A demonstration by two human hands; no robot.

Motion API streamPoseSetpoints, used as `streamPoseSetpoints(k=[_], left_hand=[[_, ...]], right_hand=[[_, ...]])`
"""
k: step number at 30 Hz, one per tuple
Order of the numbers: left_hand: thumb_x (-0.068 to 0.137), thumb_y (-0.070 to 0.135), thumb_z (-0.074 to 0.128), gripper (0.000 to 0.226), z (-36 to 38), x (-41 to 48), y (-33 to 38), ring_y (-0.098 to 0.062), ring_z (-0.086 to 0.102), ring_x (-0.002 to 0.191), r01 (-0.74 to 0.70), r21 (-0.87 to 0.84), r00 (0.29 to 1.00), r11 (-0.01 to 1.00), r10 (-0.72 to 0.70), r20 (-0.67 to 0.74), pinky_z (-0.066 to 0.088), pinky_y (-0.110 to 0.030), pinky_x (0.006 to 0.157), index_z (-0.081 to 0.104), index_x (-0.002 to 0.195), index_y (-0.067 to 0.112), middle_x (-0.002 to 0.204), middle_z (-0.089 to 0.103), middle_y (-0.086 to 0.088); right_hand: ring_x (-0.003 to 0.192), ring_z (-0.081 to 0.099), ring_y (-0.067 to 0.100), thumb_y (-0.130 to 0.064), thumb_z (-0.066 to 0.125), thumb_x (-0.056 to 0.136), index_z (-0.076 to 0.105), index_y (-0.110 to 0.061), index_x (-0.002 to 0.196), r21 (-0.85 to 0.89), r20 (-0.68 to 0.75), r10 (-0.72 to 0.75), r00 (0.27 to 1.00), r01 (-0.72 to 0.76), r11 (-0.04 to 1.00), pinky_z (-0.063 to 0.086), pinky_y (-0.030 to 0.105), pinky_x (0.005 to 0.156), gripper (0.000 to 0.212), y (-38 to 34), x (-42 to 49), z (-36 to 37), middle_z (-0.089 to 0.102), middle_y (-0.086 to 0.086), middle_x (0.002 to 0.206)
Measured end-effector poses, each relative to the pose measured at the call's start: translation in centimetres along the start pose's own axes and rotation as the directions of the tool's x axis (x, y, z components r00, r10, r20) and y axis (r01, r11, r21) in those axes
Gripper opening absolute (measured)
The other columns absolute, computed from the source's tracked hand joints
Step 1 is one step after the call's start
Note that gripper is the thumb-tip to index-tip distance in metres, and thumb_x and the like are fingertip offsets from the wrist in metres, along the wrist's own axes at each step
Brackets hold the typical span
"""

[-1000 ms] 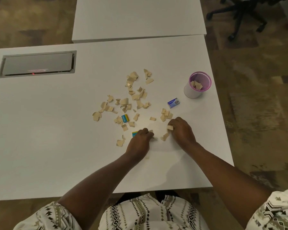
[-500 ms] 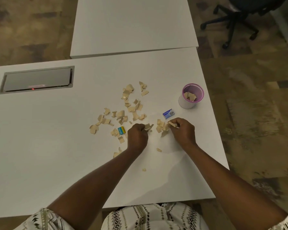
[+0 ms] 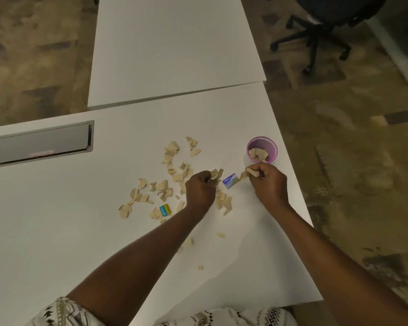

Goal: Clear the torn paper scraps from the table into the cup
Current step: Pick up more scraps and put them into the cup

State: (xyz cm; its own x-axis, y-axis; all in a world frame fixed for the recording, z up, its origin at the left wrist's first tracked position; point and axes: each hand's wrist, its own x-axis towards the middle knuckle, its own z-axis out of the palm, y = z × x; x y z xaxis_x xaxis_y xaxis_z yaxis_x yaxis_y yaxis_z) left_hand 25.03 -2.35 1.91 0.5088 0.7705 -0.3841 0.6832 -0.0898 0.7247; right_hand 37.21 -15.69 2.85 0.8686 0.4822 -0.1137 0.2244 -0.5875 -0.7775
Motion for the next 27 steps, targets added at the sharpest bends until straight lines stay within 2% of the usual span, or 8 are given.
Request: streamPoseSetpoints(k=[5,7,9,14,16,20,23,27], left_hand=[[0.085,-0.001,0.054,0.015,1.1,2.1,4.3,-0.021,0.041,0.065,-0.088,-0.033,0.996,0.996,0.088,0.024,0.034,-0.029,0.062,0.062,0.074,-0.006,0.076,0.061,-0.028],[0.084,-0.001,0.052,0.016,1.8,2.9,6.2,-0.021,0.037,0.065,-0.134,-0.030,0.991,0.991,0.134,0.020,0.031,-0.029,0.061,0.058,0.071,-0.008,0.074,0.058,-0.030],[0.084,-0.001,0.050,0.017,2.5,3.6,8.1,-0.020,0.035,0.064,-0.162,-0.031,0.986,0.986,0.162,0.022,0.029,-0.029,0.058,0.057,0.069,-0.007,0.067,0.052,-0.026],[0.077,-0.004,0.046,0.029,4.7,4.5,11.8,-0.018,0.025,0.057,-0.204,-0.023,0.977,0.979,0.205,0.063,0.023,-0.030,0.053,0.039,0.054,0.012,0.055,0.032,-0.005],[0.075,-0.006,0.045,0.027,5.5,4.7,12.4,-0.021,0.031,0.058,-0.178,-0.004,0.978,0.984,0.177,0.109,0.028,-0.030,0.055,0.043,0.054,0.013,0.056,0.038,-0.006],[0.080,0.000,0.053,0.027,6.4,5.3,12.4,-0.027,0.066,0.084,-0.124,-0.011,0.977,0.992,0.124,0.176,0.056,-0.032,0.076,0.076,0.090,0.009,0.091,0.074,-0.010],[0.081,0.005,0.059,0.027,6.5,5.3,12.4,-0.027,0.068,0.094,-0.151,-0.004,0.968,0.989,0.149,0.201,0.057,-0.035,0.084,0.076,0.100,0.011,0.100,0.076,-0.009],[0.082,0.012,0.066,0.029,6.1,5.4,12.6,-0.025,0.068,0.102,-0.172,-0.020,0.956,0.985,0.172,0.237,0.055,-0.036,0.092,0.074,0.110,0.011,0.109,0.075,-0.007]], right_hand=[[0.080,0.056,0.012,-0.011,0.065,0.088,0.074,-0.013,0.093,-0.049,-0.097,-0.060,0.994,0.055,0.997,0.034,-0.002,0.064,0.010,-0.4,3.4,-1.9,0.066,-0.001,0.092],[0.081,0.055,0.013,-0.009,0.064,0.087,0.072,-0.016,0.091,-0.064,-0.114,-0.041,0.993,0.034,0.997,0.038,0.006,0.064,0.012,-0.4,4.6,-2.4,0.063,-0.002,0.092],[0.082,0.057,0.016,-0.006,0.062,0.086,0.070,-0.014,0.092,-0.103,-0.119,-0.041,0.992,0.029,0.994,0.043,0.020,0.067,0.013,-0.3,5.8,-2.6,0.064,0.003,0.097],[0.083,0.061,0.026,0.000,0.056,0.084,0.069,-0.010,0.092,-0.189,-0.097,-0.035,0.995,0.016,0.982,0.050,0.031,0.069,0.018,0.0,7.5,-2.7,0.063,0.008,0.100],[0.086,0.062,0.031,0.000,0.058,0.083,0.071,-0.009,0.099,-0.227,-0.052,-0.050,0.997,0.037,0.973,0.052,0.035,0.072,0.022,0.4,7.8,-2.9,0.064,0.012,0.105],[0.090,0.062,0.034,-0.004,0.061,0.083,0.069,-0.010,0.110,-0.293,0.019,-0.084,0.996,0.086,0.952,0.047,0.031,0.073,0.029,1.0,7.9,-3.0,0.062,0.015,0.108],[0.094,0.063,0.032,-0.002,0.063,0.081,0.067,-0.011,0.115,-0.287,0.025,-0.105,0.994,0.108,0.952,0.050,0.032,0.079,0.036,1.5,7.7,-3.2,0.062,0.013,0.113],[0.100,0.063,0.027,-0.001,0.059,0.083,0.064,-0.013,0.121,-0.243,0.009,-0.113,0.994,0.112,0.964,0.043,0.022,0.081,0.041,1.8,7.3,-3.4,0.062,0.009,0.120]])
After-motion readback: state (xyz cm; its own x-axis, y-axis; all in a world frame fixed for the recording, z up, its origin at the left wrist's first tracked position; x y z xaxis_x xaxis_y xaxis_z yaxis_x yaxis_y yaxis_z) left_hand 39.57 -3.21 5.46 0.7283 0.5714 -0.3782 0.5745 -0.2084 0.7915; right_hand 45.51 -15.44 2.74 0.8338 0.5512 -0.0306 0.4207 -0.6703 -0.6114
